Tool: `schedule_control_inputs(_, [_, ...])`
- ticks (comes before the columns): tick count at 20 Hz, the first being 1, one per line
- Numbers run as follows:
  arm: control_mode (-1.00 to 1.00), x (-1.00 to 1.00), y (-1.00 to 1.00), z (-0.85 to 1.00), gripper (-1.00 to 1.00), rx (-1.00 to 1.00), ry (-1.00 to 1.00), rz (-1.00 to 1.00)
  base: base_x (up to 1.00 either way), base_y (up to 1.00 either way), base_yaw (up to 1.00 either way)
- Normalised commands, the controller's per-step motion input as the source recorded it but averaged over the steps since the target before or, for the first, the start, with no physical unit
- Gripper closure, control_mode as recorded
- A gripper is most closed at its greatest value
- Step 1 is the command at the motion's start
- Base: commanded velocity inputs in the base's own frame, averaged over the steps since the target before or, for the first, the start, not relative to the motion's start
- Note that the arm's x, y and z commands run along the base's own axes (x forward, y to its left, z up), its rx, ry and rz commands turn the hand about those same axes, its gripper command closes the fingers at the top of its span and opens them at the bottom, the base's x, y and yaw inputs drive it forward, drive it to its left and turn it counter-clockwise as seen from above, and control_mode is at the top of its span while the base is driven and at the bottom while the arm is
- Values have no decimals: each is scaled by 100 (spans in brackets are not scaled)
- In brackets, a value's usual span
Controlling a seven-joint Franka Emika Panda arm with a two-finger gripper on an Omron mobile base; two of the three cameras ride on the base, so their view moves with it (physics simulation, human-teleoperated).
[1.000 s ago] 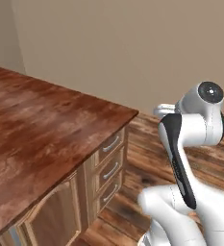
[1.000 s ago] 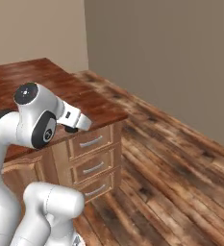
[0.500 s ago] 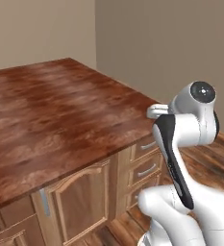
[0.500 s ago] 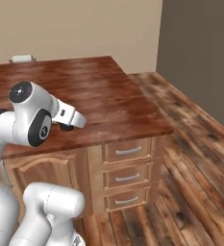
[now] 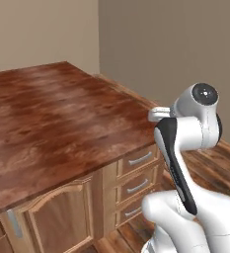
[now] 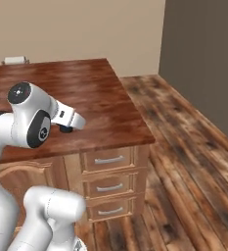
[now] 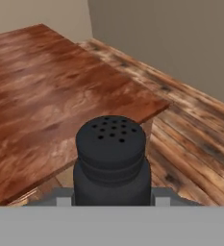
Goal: Move the ketchup and shaker from the cabinet to the dining counter.
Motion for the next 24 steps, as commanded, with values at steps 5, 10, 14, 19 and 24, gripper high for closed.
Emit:
schedule_control_inputs(5, [100,0,0,0,100,0,0,0,43,-54,6])
schedule_control_inputs(10, [100,0,0,0,100,0,0,0,44,-55,5])
schedule_control_inputs(14, [100,0,0,0,100,0,0,0,43,-55,5])
schedule_control_inputs(19, [100,0,0,0,100,0,0,0,44,-56,5])
schedule_control_inputs(24, [100,0,0,0,100,0,0,0,46,-55,5])
